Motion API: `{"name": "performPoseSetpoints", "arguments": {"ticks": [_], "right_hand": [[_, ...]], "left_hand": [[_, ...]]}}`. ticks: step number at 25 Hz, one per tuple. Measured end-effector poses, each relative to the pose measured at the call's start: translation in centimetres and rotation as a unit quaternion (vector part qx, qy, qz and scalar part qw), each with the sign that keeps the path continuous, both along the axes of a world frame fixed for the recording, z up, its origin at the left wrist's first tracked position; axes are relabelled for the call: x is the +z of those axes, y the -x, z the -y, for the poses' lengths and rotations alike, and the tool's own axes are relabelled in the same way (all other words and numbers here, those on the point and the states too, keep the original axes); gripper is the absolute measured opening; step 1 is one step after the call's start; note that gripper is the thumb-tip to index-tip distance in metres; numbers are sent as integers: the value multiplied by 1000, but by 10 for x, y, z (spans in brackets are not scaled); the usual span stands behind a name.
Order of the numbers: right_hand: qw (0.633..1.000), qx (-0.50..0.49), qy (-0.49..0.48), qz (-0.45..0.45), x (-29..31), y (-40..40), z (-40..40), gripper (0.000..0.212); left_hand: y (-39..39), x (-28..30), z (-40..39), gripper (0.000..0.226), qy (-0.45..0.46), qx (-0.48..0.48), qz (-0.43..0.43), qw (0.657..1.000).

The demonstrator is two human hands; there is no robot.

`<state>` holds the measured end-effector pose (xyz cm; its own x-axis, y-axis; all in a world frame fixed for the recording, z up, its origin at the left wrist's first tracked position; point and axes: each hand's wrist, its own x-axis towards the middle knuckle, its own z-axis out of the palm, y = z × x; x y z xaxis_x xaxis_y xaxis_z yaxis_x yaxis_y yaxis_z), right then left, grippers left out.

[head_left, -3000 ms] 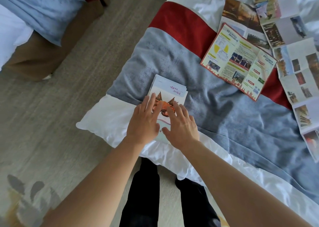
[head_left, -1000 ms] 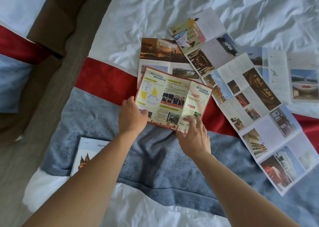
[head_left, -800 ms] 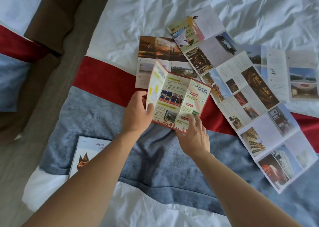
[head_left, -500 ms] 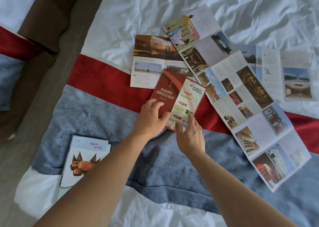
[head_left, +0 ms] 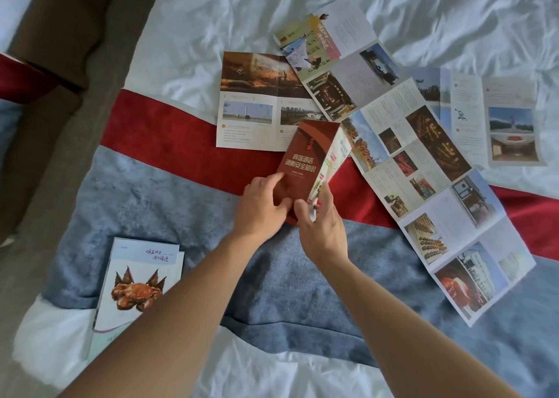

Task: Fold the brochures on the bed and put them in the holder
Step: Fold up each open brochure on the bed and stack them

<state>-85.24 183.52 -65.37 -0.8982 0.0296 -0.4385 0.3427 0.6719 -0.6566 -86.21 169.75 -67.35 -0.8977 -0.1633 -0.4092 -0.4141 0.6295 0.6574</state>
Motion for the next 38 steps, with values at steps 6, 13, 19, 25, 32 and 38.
{"name": "performPoseSetpoints", "arguments": {"ticks": [6, 13, 19, 25, 32, 38], "right_hand": [[993, -99, 12, -54, 12, 5, -5, 89], [998, -38, 14, -44, 28, -21, 11, 91], [997, 78, 28, -4, 24, -60, 62, 94], [980, 199, -5, -18, 23, -110, 125, 81], [977, 193, 64, -66, 35, -157, 202, 66], [973, 230, 22, 4, 22, -195, 236, 75]], "left_hand": [[-2, 9, -21, 76, -98, 32, 24, 994], [-20, 24, -2, 74, -126, 109, 52, 985], [-70, 35, 56, 59, -80, 240, -3, 967], [-138, 31, 121, 46, -4, 202, -69, 977], [-183, 28, 165, 42, -72, 239, -51, 967], [-222, 22, 215, 48, -44, 284, -9, 958]]}}
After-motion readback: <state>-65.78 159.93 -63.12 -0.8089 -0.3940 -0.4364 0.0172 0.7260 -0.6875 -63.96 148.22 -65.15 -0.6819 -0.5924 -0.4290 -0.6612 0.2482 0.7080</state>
